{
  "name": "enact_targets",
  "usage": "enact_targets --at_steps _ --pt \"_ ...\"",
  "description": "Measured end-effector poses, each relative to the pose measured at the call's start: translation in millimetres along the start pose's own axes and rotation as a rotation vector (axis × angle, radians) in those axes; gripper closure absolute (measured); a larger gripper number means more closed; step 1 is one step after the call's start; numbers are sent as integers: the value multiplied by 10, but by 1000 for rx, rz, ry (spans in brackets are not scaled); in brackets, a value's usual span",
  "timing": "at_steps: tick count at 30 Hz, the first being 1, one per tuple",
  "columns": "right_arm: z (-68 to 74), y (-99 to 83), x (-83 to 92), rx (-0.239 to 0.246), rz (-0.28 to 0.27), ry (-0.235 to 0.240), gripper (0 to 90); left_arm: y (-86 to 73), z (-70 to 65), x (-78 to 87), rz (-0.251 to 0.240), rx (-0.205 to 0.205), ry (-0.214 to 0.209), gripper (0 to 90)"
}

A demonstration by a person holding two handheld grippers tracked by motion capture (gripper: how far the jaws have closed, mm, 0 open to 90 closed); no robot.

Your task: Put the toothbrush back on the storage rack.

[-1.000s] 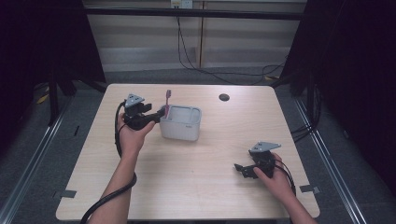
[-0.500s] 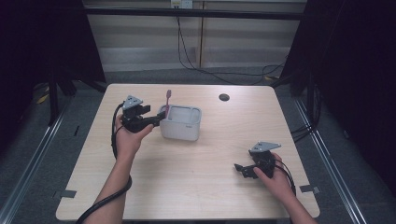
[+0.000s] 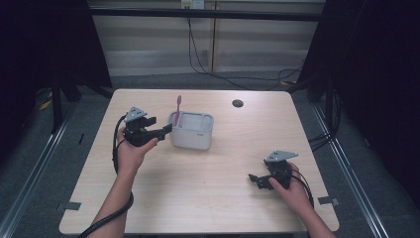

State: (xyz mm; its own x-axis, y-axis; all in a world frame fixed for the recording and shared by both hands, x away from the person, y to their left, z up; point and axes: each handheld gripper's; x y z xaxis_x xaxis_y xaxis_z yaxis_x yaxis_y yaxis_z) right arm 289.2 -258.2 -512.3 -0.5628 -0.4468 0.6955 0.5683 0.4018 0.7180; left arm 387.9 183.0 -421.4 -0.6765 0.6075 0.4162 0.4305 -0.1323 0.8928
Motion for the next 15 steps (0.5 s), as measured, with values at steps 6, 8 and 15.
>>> enact_targets --at_steps 6,8,15 --pt "0 0 0 0 0 0 120 -64 36 46 10 -1 -4 246" --pt "0 0 0 0 0 0 119 -77 40 62 12 0 -5 240" --pt "0 0 0 -1 0 0 119 -151 36 86 19 -4 -13 233"
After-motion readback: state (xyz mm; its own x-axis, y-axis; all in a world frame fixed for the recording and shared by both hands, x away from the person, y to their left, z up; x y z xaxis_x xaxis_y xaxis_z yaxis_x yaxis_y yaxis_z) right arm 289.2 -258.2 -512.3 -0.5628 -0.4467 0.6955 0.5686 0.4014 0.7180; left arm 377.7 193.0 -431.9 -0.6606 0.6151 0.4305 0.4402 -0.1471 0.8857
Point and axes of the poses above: each handheld gripper's, and its own axes: x roughly backward along the jaws, y roughly out of its top, z roughly to its left
